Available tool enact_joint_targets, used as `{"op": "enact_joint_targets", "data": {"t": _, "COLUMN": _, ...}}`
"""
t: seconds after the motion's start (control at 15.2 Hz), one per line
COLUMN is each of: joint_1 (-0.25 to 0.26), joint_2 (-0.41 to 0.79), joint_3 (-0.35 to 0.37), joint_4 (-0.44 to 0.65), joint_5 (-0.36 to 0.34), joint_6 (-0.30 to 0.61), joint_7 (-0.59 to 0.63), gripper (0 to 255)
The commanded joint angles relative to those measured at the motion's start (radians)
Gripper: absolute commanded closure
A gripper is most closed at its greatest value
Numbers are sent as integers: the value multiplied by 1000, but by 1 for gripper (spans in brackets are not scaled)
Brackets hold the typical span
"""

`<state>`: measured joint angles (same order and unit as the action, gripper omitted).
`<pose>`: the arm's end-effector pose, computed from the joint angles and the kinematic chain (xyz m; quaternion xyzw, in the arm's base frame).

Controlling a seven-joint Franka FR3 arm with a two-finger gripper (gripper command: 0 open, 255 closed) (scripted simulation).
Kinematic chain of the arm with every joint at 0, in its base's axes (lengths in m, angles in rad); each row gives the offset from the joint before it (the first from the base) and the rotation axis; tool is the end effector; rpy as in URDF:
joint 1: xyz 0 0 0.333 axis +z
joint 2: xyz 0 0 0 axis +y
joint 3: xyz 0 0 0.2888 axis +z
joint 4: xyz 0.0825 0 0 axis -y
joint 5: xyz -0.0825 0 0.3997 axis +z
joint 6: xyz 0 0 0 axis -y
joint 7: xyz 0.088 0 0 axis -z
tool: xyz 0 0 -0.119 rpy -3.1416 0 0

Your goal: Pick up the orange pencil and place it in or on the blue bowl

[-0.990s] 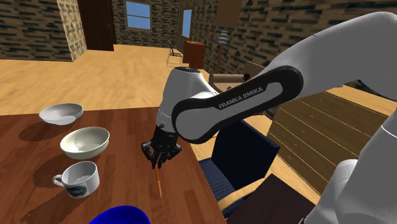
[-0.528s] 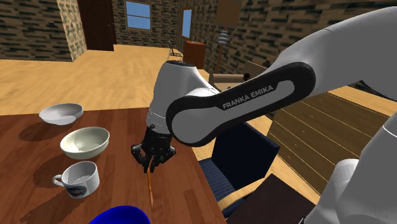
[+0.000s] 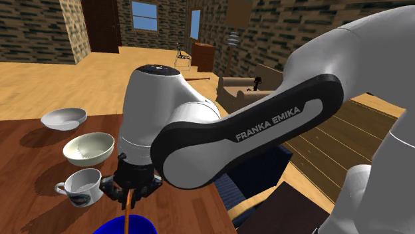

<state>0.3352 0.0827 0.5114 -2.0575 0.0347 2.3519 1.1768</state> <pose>0.3975 0.4466 0.3765 -0.9774 0.1768 -0.0302 0.1116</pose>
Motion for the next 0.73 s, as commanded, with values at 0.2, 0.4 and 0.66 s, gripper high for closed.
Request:
{"op": "enact_joint_targets", "data": {"t": 0.2, "joint_1": 48, "joint_2": 64, "joint_3": 19, "joint_4": 49, "joint_5": -67, "joint_6": 9, "joint_7": 104, "gripper": 255}}
{"op": "enact_joint_targets", "data": {"t": 0.4, "joint_1": 51, "joint_2": 84, "joint_3": 16, "joint_4": 30, "joint_5": -81, "joint_6": 46, "joint_7": 113, "gripper": 255}}
{"op": "enact_joint_targets", "data": {"t": 0.66, "joint_1": 57, "joint_2": 113, "joint_3": 10, "joint_4": 7, "joint_5": -104, "joint_6": 95, "joint_7": 126, "gripper": 255}}
